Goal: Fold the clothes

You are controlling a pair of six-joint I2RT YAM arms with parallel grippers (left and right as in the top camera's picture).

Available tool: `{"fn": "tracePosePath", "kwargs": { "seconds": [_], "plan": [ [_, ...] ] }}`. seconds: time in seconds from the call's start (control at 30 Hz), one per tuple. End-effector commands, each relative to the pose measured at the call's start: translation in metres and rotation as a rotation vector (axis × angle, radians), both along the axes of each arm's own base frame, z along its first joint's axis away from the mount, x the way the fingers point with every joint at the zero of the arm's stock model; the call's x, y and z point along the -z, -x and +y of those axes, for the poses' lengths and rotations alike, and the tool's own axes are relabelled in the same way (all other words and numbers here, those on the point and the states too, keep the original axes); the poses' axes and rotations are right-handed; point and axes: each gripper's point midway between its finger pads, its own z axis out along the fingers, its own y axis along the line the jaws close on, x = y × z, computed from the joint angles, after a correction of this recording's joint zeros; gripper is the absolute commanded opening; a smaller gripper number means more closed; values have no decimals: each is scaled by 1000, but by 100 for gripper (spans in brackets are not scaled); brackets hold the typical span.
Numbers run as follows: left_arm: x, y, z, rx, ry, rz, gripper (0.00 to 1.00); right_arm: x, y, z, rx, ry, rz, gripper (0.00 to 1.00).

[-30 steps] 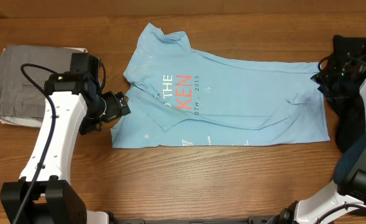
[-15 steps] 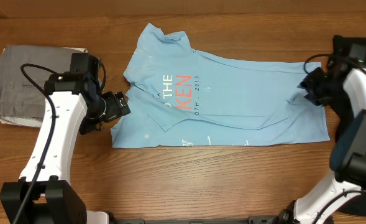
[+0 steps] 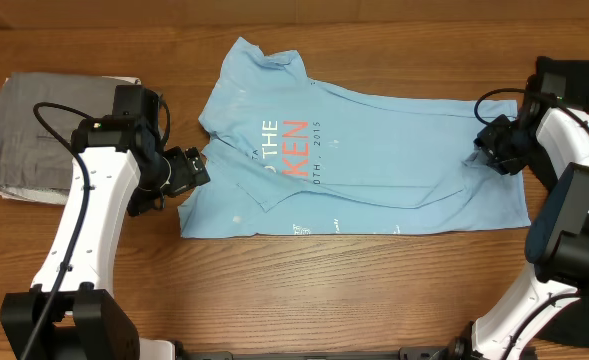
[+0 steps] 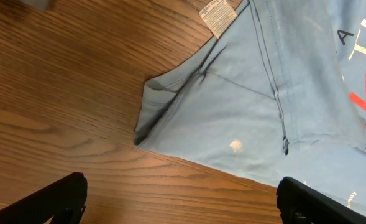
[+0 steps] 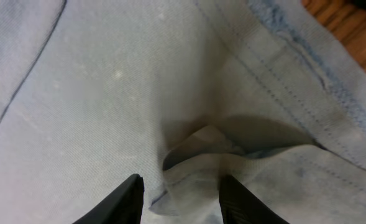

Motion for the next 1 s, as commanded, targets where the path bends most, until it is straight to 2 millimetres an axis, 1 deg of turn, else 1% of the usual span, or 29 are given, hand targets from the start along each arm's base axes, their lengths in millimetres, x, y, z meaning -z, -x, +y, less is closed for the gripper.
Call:
{"fn": "tracePosePath", "kwargs": {
  "seconds": [0.0, 0.1, 0.2, 0.23, 0.3, 0.37, 0.43, 0.47, 0.63, 0.83, 0.97],
  "plan": [
    [-4, 1, 0, 1, -4, -12, 100, 11, 4, -5, 16, 20, 32, 44],
    [-4, 1, 0, 1, -4, -12, 100, 13, 4, -5, 16, 19, 37, 41],
    [-4, 1, 0, 1, -4, -12, 100, 14, 3, -5, 16, 19, 35, 32],
    [-4, 1, 0, 1, -4, -12, 100, 14, 3, -5, 16, 19, 34, 29],
    [-4, 1, 0, 1, -4, -12, 100, 14, 3, -5, 16, 20, 33, 28],
    [-4, 1, 0, 1, -4, -12, 100, 14, 3, -5, 17, 20, 32, 23],
    [-4, 1, 0, 1, -4, -12, 100, 14, 2, -5, 17, 20, 31, 12],
    [-4, 1, 0, 1, -4, -12, 100, 14, 2, -5, 17, 20, 31, 4],
    [-4, 1, 0, 1, -4, -12, 100, 8, -1, -9, 26, 13, 19, 4],
    [-4, 1, 0, 1, -4, -12, 100, -5, -16, -16, 66, -35, -49, 4],
    [-4, 1, 0, 1, -4, -12, 100, -7, -21, -23, 135, -45, -73, 4]
  ]
}}
